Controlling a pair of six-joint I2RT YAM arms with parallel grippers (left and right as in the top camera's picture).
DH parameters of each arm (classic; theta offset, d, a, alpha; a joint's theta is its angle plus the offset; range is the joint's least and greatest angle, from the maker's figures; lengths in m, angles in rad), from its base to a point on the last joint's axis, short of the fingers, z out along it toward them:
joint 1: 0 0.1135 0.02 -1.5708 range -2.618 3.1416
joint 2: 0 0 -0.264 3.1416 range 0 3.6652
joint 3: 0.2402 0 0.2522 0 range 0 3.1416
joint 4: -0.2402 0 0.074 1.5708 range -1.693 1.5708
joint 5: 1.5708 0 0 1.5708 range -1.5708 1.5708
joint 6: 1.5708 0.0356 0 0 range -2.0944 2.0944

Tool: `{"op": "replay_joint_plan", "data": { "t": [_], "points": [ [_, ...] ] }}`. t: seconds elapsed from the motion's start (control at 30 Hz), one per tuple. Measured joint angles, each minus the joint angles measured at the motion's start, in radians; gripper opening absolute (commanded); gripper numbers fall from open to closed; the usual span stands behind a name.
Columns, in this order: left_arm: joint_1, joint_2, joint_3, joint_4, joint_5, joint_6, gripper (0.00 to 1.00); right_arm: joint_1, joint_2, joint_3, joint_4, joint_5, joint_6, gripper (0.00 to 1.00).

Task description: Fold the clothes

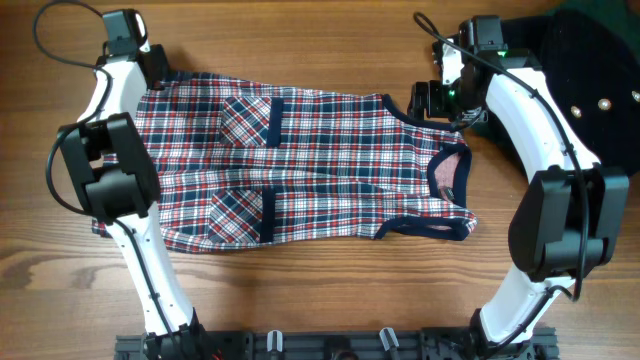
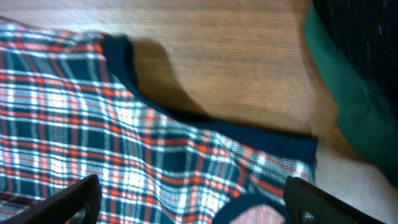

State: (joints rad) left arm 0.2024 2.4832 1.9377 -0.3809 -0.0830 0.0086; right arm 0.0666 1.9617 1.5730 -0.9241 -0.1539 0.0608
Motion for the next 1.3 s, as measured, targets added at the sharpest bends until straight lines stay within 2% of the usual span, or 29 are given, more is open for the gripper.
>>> {"op": "replay_joint_plan", "data": {
  "t": [0.3, 0.6, 0.8, 0.97, 1.1, 1.3],
  "points": [
    [-0.002, -0.008, 0.005, -0.031, -0.001, -0.003, 0.04, -0.065, 0.0, 0.0, -0.087, 0.051, 0.093, 0.93],
    [0.086, -0.091, -0.008, -0.053, -0.002, -0.064, 0.04, -0.104, 0.0, 0.0, -0.108, 0.052, 0.115, 0.93],
    [0.067, -0.137, -0.008, -0.057, -0.002, -0.067, 0.04, -0.139, 0.0, 0.0, -0.111, -0.03, 0.129, 0.94],
    [0.066, -0.137, -0.009, -0.058, -0.002, -0.067, 0.04, -0.181, 0.0, 0.0, -0.104, -0.067, 0.101, 0.95],
    [0.066, -0.137, -0.009, -0.061, -0.002, -0.067, 0.04, -0.179, 0.039, 0.0, -0.071, -0.108, 0.059, 0.89],
    [0.066, -0.137, -0.009, -0.069, -0.002, -0.067, 0.04, -0.153, 0.101, -0.004, 0.009, -0.126, -0.016, 0.87]
  ]
}}
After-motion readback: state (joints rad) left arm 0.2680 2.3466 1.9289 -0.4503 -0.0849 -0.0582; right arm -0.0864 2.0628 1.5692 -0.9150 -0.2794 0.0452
